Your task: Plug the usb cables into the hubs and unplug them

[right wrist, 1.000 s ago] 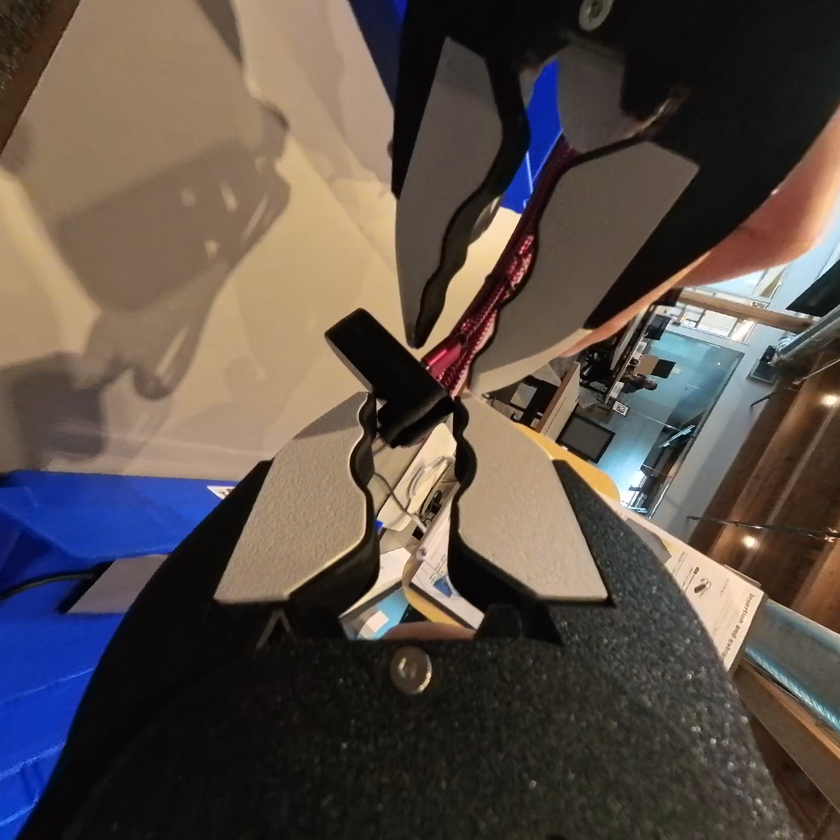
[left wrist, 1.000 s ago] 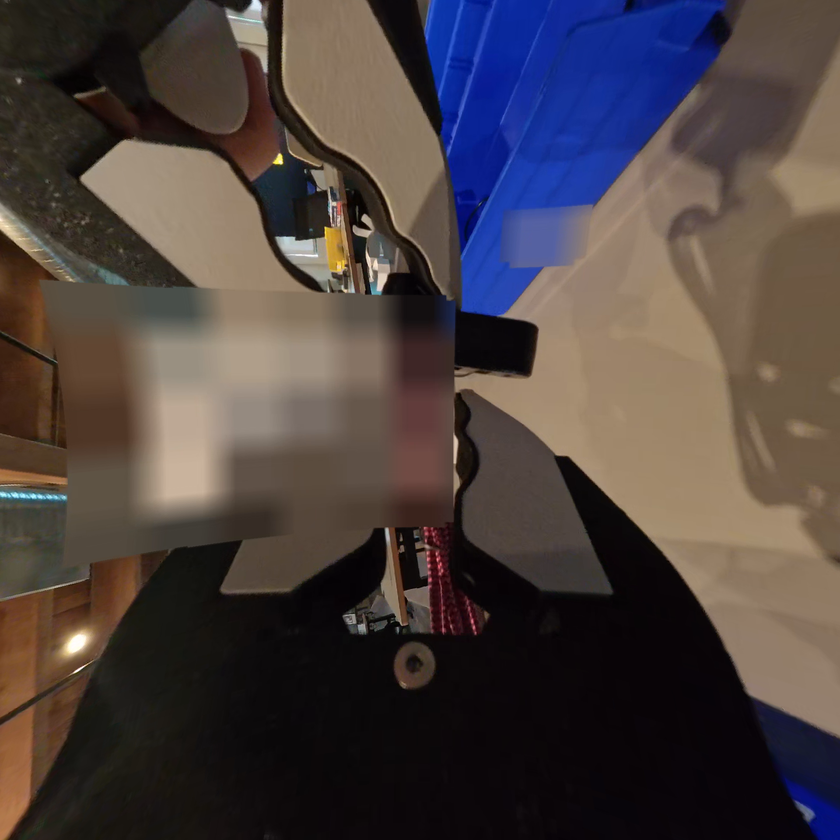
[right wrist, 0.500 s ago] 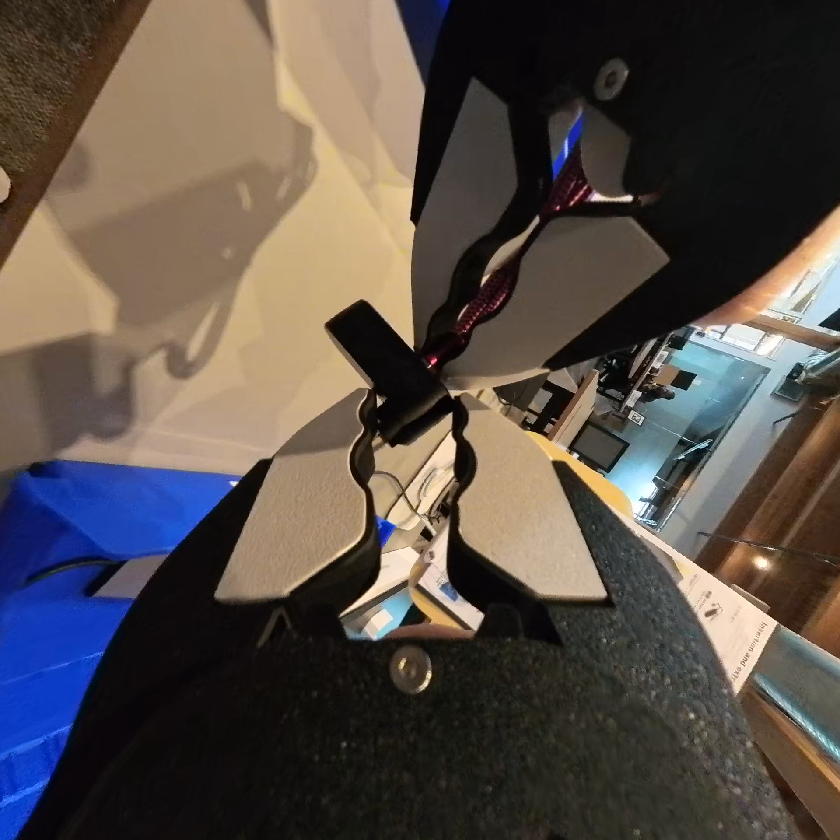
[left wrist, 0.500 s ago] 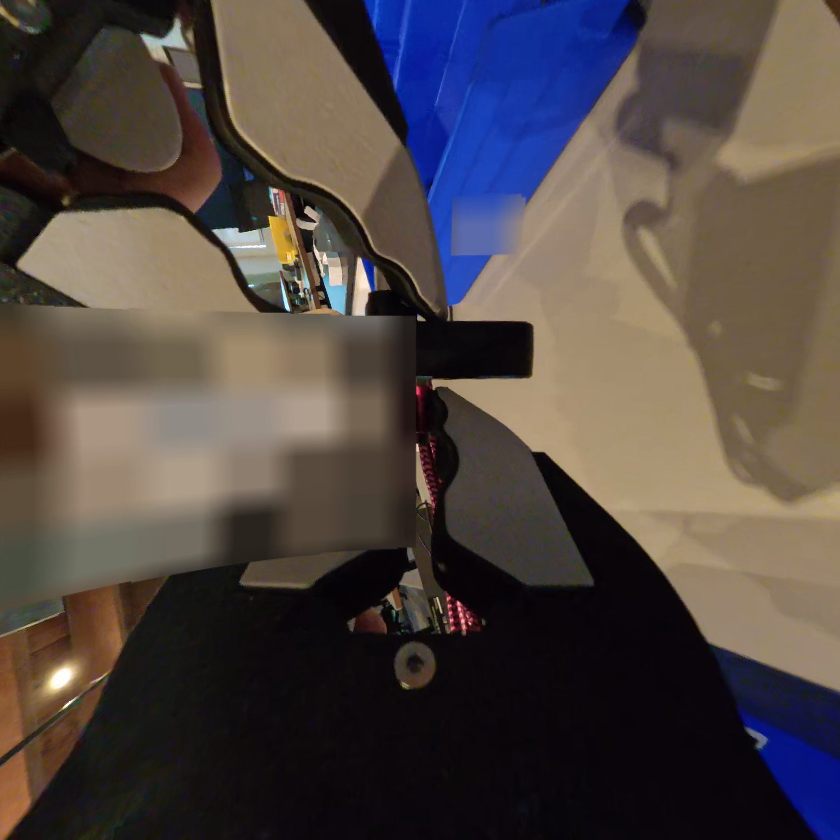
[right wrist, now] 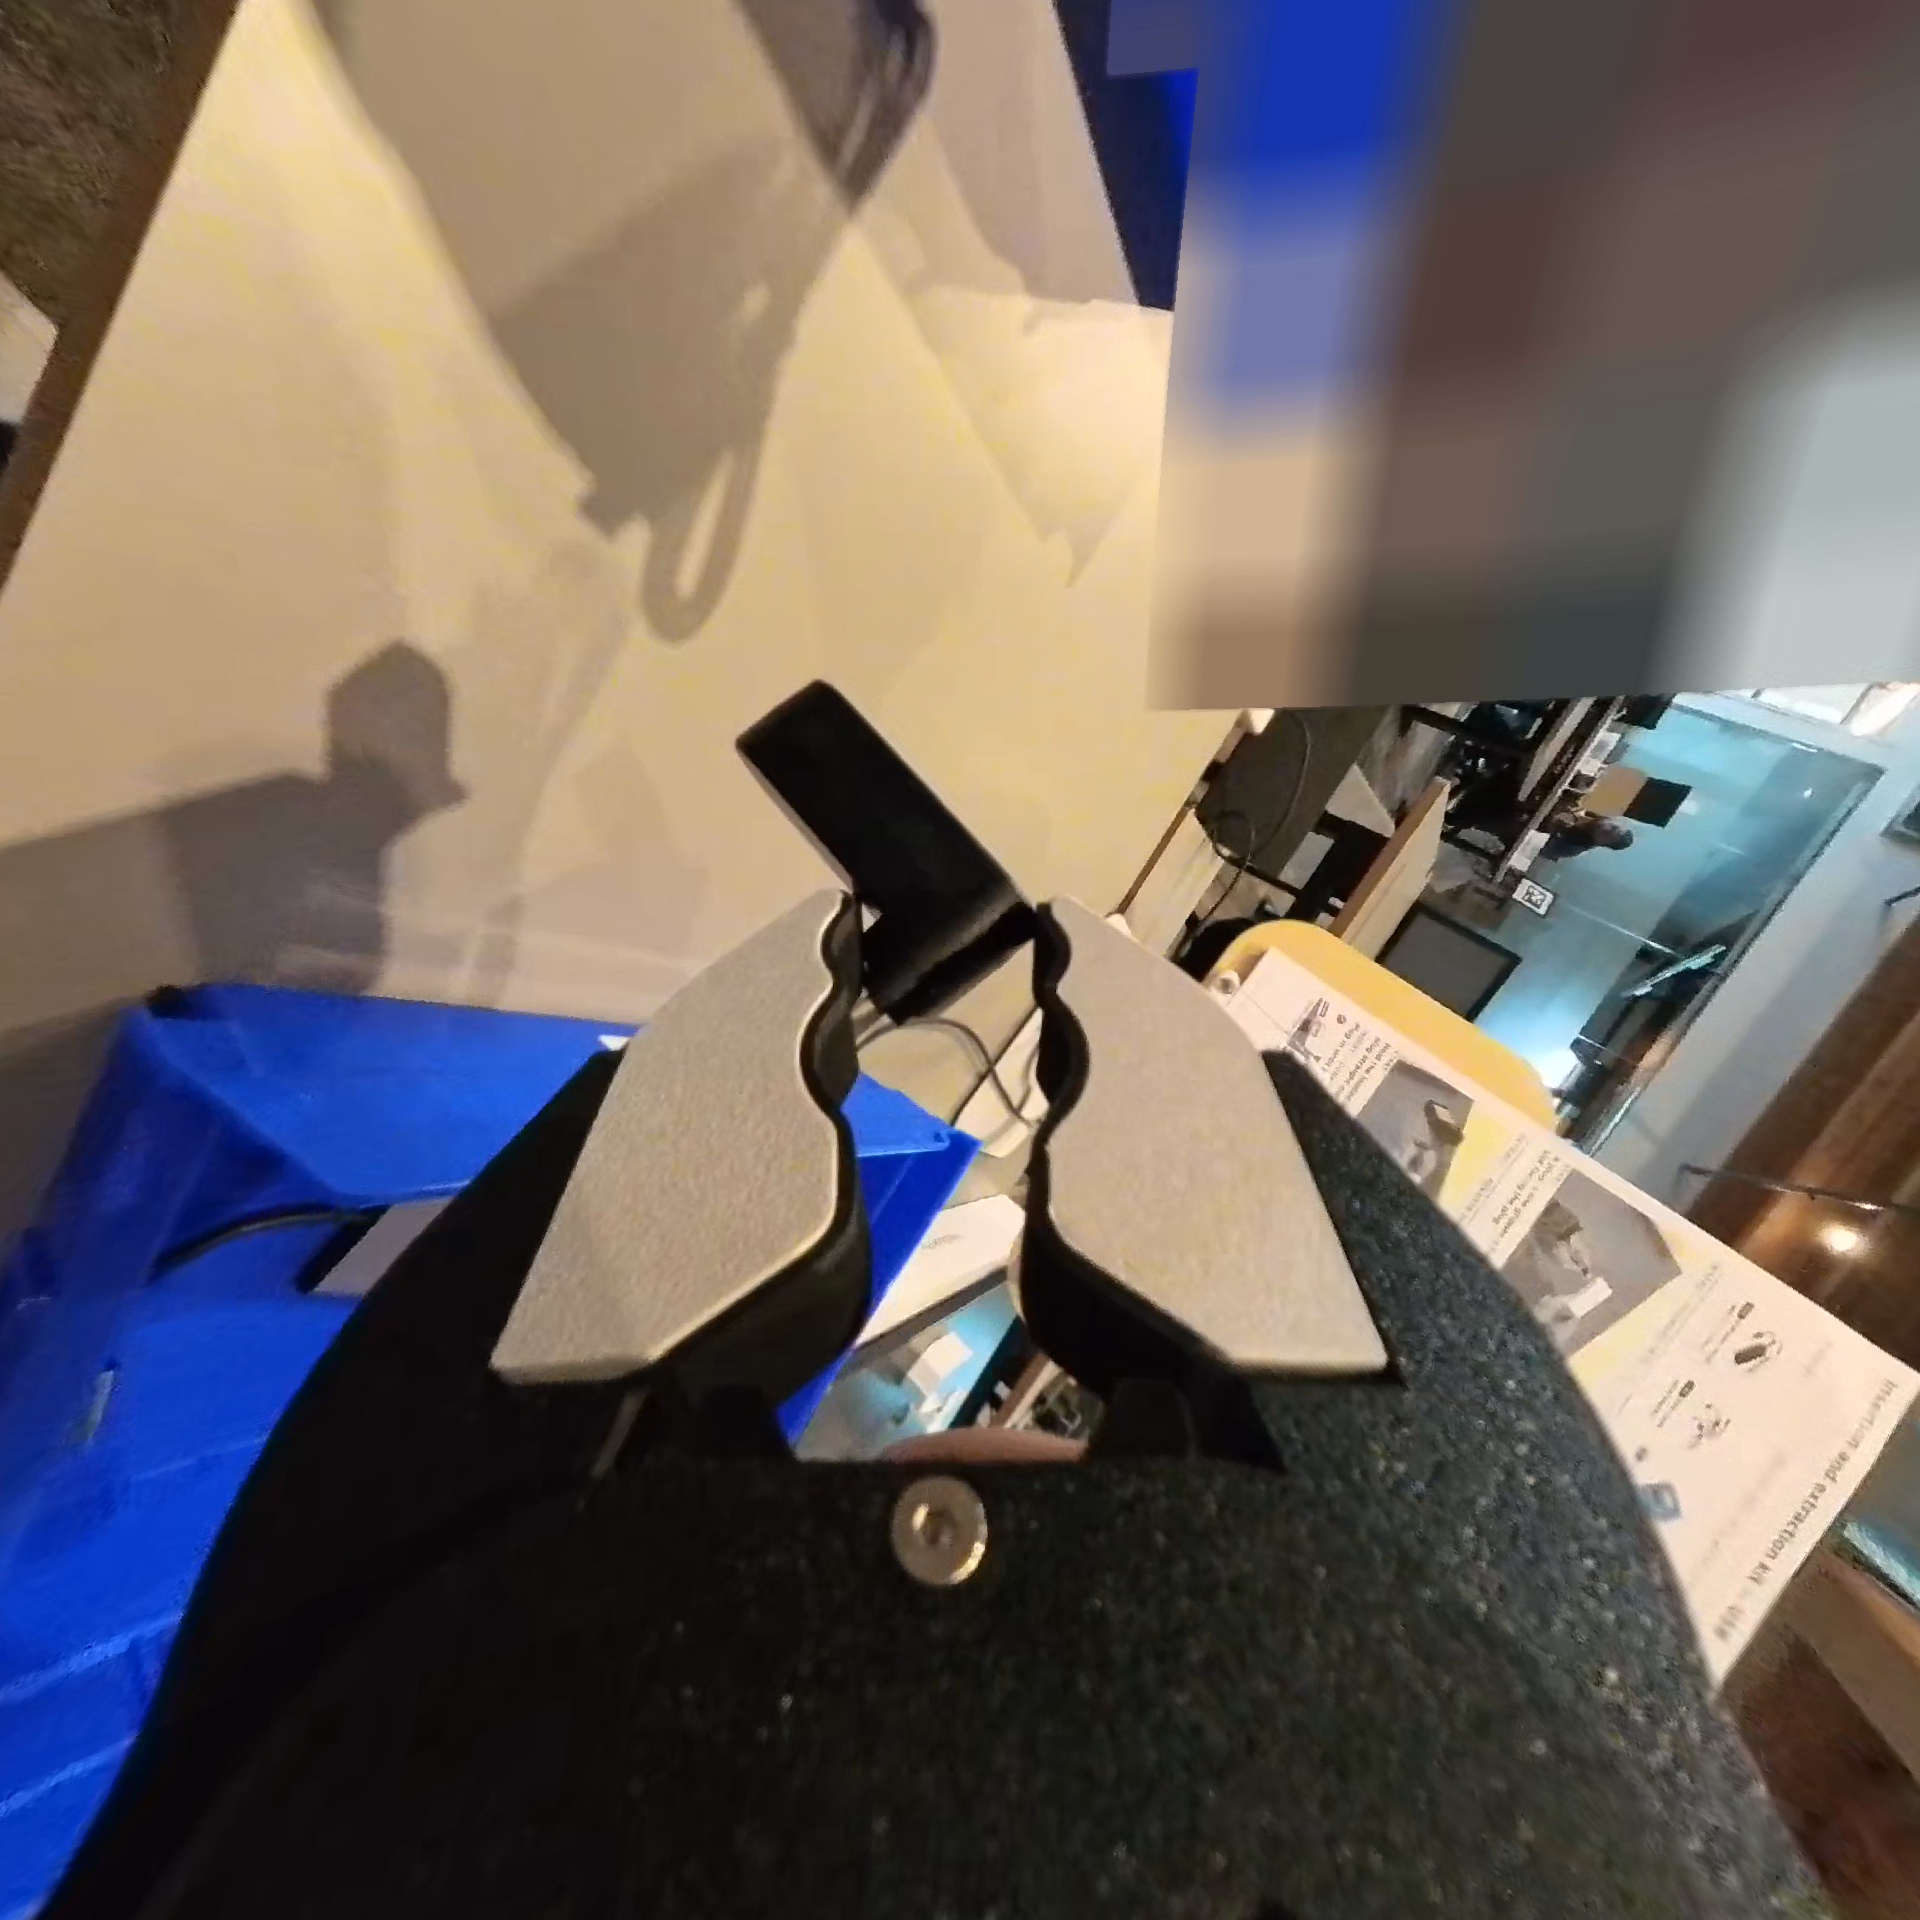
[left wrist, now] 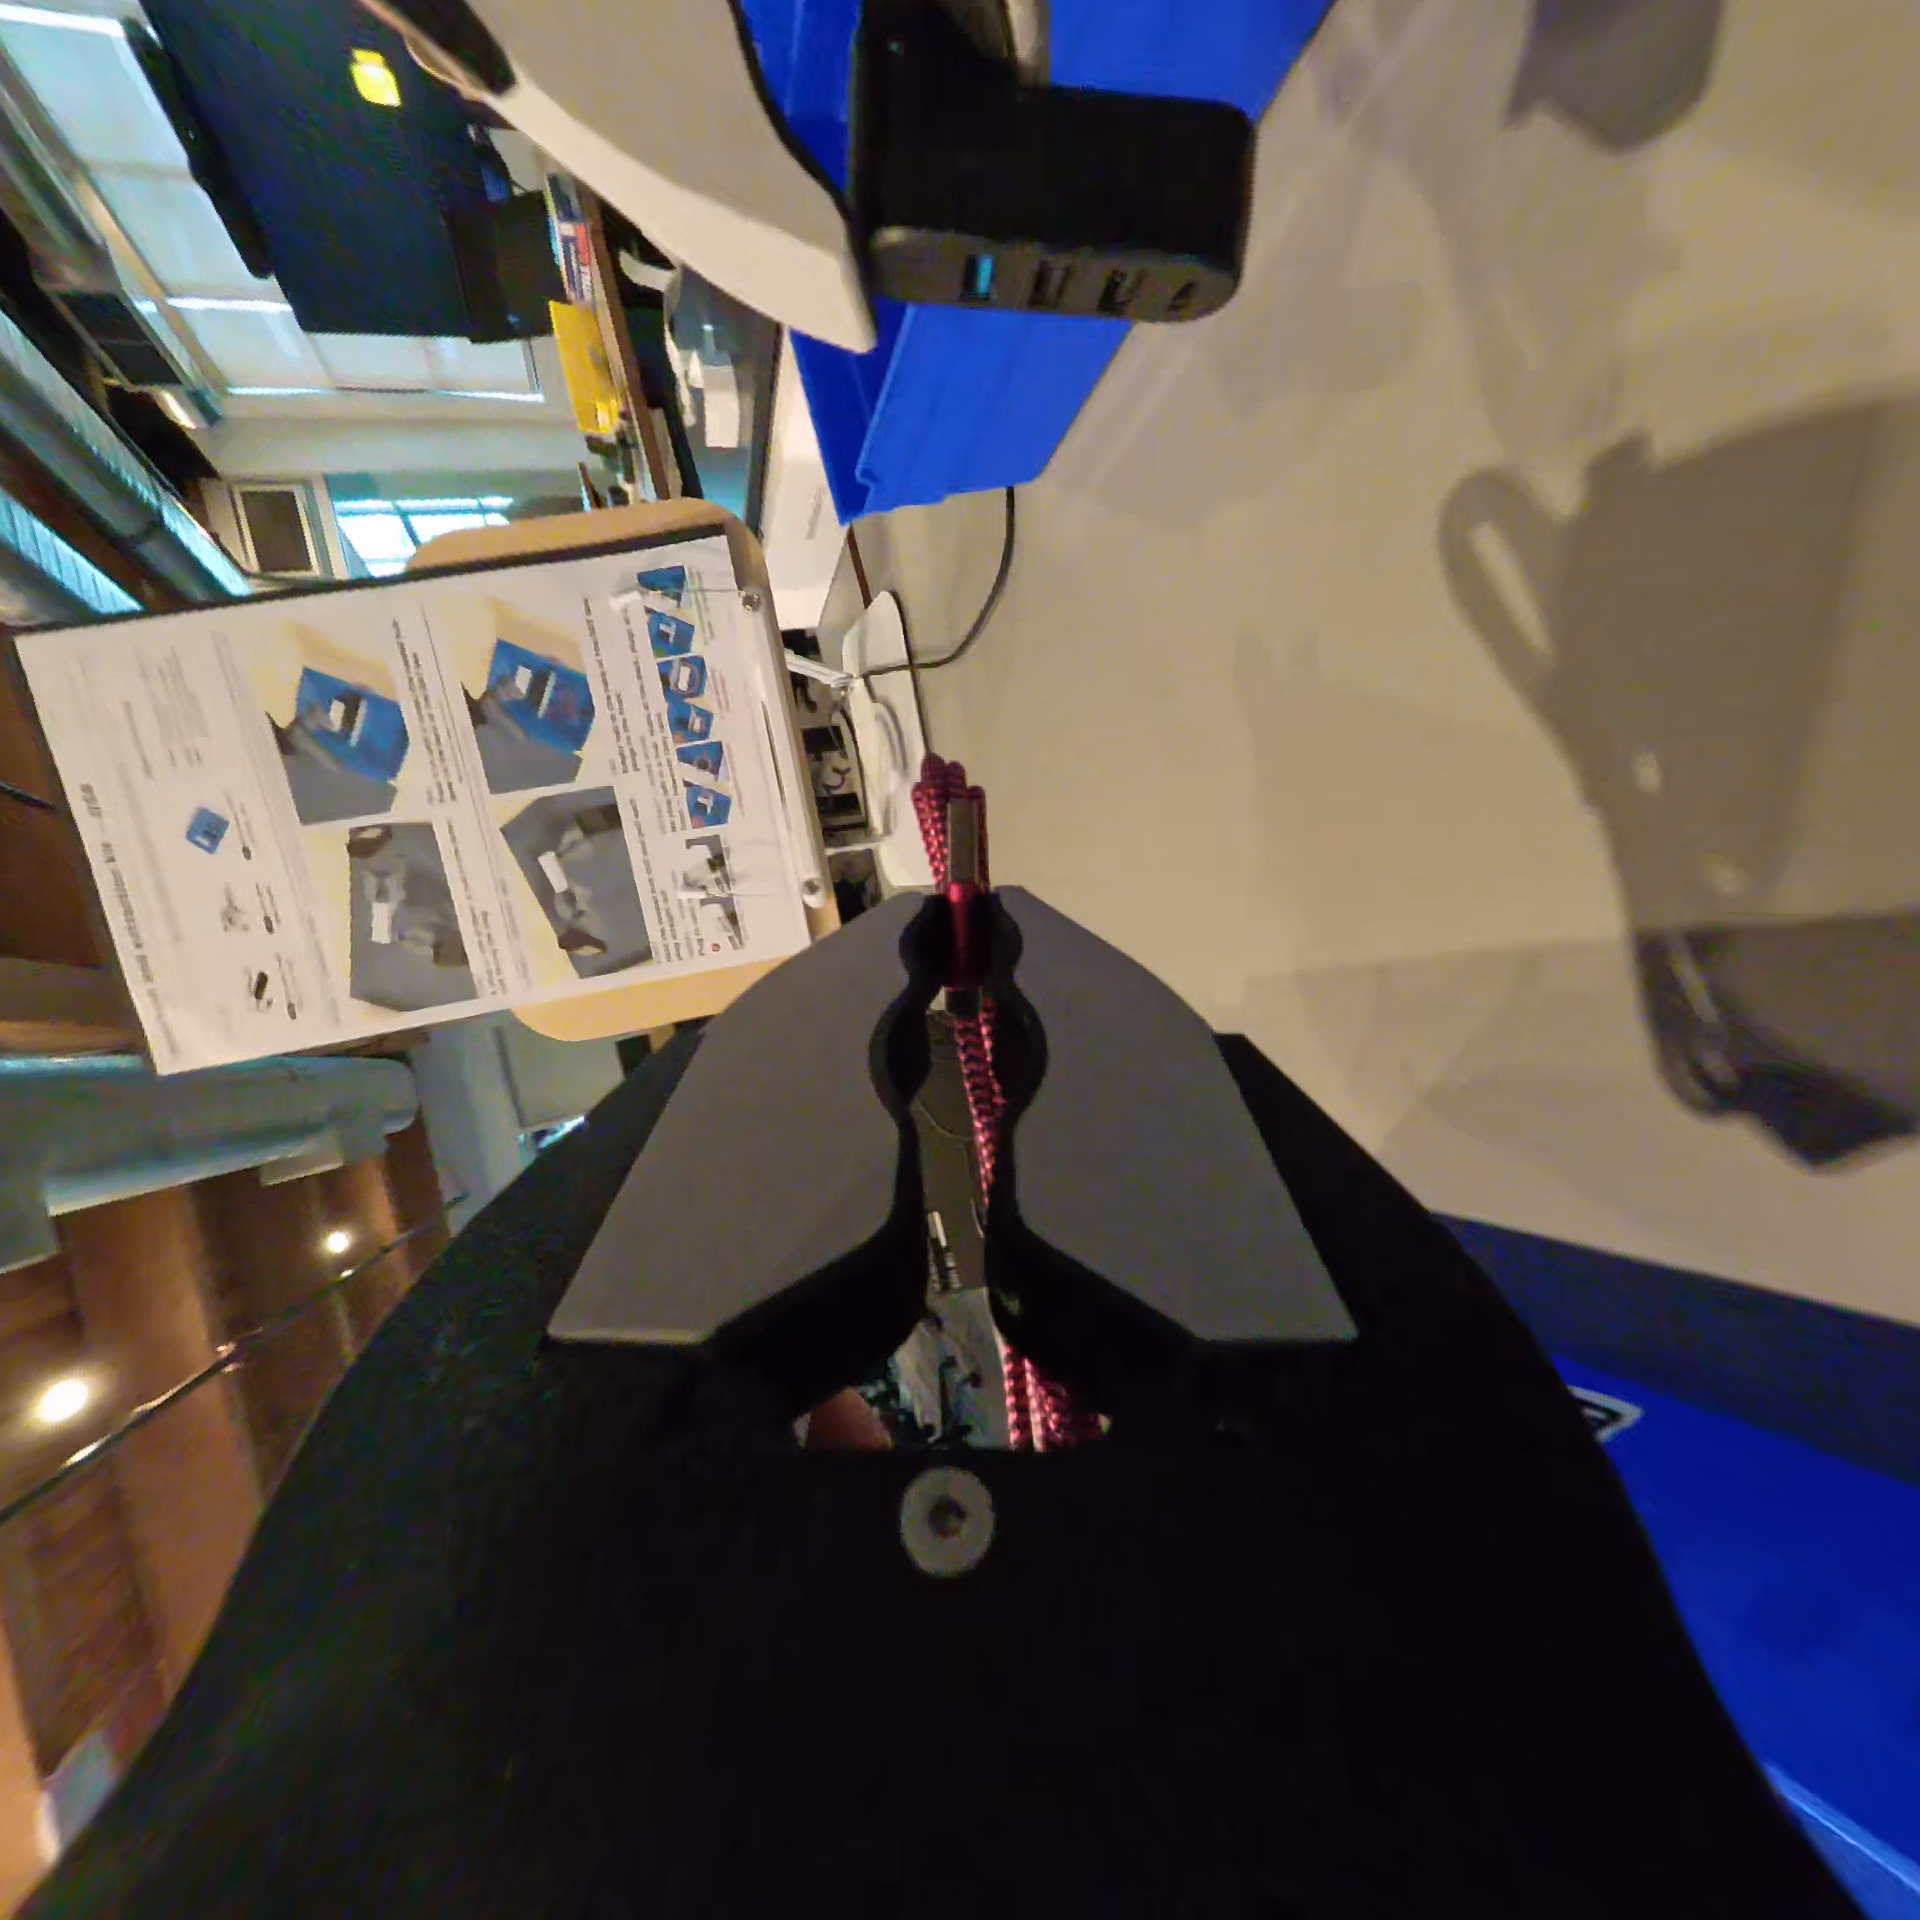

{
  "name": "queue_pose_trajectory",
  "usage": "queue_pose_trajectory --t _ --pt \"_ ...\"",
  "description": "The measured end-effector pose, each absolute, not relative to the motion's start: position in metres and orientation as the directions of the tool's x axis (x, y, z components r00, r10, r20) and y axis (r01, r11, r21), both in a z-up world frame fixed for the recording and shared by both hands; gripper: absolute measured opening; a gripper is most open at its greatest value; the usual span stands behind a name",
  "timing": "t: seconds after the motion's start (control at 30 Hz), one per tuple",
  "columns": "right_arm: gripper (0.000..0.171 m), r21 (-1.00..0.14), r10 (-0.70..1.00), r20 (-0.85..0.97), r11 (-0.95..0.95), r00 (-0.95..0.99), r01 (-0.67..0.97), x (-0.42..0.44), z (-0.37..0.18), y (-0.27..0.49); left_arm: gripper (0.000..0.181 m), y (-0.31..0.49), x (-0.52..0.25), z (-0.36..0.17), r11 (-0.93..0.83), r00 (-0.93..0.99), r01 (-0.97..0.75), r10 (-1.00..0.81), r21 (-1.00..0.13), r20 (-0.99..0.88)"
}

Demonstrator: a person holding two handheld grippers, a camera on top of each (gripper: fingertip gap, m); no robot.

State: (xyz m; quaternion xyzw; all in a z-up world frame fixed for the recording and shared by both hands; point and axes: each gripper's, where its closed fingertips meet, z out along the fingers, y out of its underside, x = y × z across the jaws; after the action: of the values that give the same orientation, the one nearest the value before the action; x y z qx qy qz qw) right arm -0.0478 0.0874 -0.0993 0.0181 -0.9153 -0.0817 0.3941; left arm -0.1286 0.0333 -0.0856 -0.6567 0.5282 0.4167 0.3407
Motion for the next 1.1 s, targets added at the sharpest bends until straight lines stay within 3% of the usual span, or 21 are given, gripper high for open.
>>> queue_pose_trajectory --t 0.2,0.37,0.6,0.83,0.97,1.1 --pt "0.031 0.150 -0.091 0.725 0.988 -0.683 0.027 -0.059 -0.096 0.079 0.006 0.034 -0.129 -0.097 -0.220 0.092 -0.975 -0.432 0.006 -0.897" --pt "0.031 0.103 -0.049 0.718 0.994 -0.694 0.036 -0.060 -0.097 0.078 0.006 0.037 -0.127 -0.109 -0.233 0.204 -0.967 -0.471 -0.101 -0.858" --pt "0.031 0.023 0.052 0.705 0.995 -0.708 0.096 -0.063 -0.107 0.089 0.006 0.036 -0.134 -0.187 -0.378 0.418 -0.905 -0.697 -0.196 -0.583" --pt "0.031 -0.006 0.096 0.697 0.992 -0.711 0.127 -0.060 -0.114 0.098 0.006 0.027 -0.129 -0.239 -0.484 0.531 -0.847 -0.772 -0.218 -0.349" --pt "0.031 -0.022 0.117 0.693 0.990 -0.711 0.142 -0.059 -0.116 0.102 0.012 0.027 -0.126 -0.247 -0.492 0.542 -0.840 -0.778 -0.229 -0.317" --pt "0.031 -0.038 0.134 0.693 0.988 -0.709 0.149 -0.058 -0.116 0.104 0.043 0.029 -0.137 -0.253 -0.515 0.544 -0.838 -0.760 -0.183 -0.354"
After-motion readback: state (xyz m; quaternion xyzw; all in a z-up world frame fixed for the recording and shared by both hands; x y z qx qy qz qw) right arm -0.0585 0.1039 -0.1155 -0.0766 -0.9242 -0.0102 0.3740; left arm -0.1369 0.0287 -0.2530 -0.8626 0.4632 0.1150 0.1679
